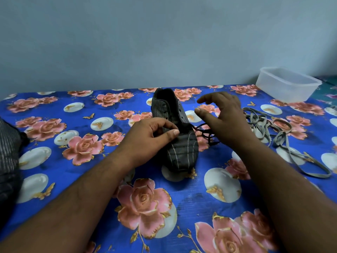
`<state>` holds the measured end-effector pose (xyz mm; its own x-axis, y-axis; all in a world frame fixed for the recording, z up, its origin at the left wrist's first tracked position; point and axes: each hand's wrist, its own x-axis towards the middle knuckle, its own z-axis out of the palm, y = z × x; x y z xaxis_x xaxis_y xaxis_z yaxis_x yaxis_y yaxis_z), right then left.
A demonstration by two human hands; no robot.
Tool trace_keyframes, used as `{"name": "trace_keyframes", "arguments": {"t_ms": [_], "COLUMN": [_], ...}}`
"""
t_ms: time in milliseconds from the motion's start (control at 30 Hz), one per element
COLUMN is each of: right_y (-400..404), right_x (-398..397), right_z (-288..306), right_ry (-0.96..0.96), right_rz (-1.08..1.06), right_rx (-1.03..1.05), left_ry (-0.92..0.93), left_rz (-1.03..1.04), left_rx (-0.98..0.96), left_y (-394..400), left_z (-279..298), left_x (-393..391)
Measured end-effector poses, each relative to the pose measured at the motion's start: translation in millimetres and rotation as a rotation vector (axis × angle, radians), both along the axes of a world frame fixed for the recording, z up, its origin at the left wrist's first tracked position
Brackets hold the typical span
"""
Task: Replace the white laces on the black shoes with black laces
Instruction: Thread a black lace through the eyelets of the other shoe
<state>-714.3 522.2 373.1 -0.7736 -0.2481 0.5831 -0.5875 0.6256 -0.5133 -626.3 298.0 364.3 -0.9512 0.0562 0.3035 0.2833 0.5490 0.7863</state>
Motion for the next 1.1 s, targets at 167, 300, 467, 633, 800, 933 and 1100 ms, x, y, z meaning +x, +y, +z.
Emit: {"name": "trace_keyframes", "arguments": {"t_ms": [167,300,467,633,800,933,1100], "right_y": [-8.1,-10.0,-13.7,-9.8,-6.7,-14.8,-21.2], "right_x": [4.7,4.1,1.6,-3.3,-5.7,-0.9,-0.7], "right_z": [-0.7,-4.4,-10.6,-12.1,-11.7,-11.4,-8.6], "right_ry": [0.034,0.02,0.001,-0.004,0.012,0.073,0.164], "right_rz": [0.191,0.237,0.196,0.207,0.224,0.146,0.042], "right_rx": [0.07,0.12,0.147,0.192,0.201,0.216,0.16], "left_ry": [0.032,0.065,0.068,0.061,0.034,-0.002,0.046], "left_rz": [0.024,0.021,0.042,0.039,0.046,0.059,0.127], "left_rx": [-0.013,-0.097,-0.117,-0.145,-0.241,-0.189,-0.208], "left_y": [5.1,0.1,-10.9,-10.7,-12.9,-10.2,-11.0], "left_z": [2.4,2.6,5.7,13.5,11.1,7.9,10.4], "left_x": [-1.1,-1.8,-2.4,1.0,-0.8,-1.6,-4.3]}}
